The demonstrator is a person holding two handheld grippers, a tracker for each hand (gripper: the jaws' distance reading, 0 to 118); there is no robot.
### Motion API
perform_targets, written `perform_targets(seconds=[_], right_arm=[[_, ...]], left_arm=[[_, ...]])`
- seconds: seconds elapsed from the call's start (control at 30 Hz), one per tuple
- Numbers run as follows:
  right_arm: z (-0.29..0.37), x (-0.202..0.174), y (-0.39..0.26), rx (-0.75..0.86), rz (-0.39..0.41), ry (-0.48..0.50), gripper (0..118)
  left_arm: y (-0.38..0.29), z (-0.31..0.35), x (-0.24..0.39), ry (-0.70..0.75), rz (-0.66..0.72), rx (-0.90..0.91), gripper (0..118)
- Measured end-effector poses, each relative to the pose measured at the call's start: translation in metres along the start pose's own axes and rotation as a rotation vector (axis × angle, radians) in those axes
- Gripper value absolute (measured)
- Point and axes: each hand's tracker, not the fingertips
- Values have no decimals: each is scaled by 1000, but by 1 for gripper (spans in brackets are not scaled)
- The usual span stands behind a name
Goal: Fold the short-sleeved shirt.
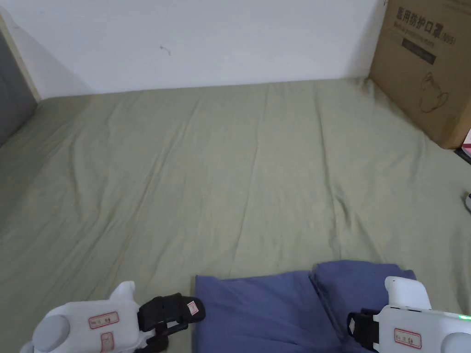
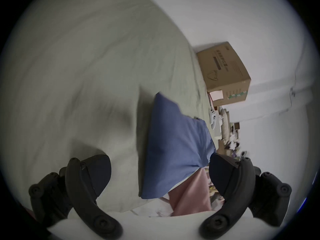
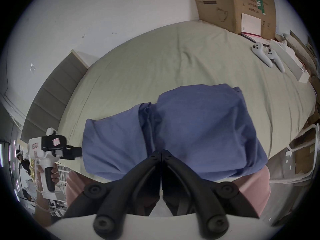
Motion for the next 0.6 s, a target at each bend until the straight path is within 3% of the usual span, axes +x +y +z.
perform_targets(seconds=[0.2,0.23,0.27,0.33,0.4,0.47,0.6], right_arm=[[-1,-10,2,-12,31,-3,1],[0,-11,2,-14,37,-5,1],[0,-12,3,-13,41,-8,1],[0,-12,3,-14,42,-14,1],[0,-12,3,-16,38,-16,1],[1,-12,3,-23,45,-25,1],[-1,-10,4,-38,56,-51,1]], left_arm=[[2,-23,-9,-189,116,25,109],[3,-28,-12,-208,137,13,84],[2,-30,-15,-222,140,12,41],[2,-41,-20,-152,140,-19,6],[-2,-48,-26,-68,98,-25,8],[2,-39,-31,-185,167,-16,8],[9,-22,-20,-129,33,-33,8]])
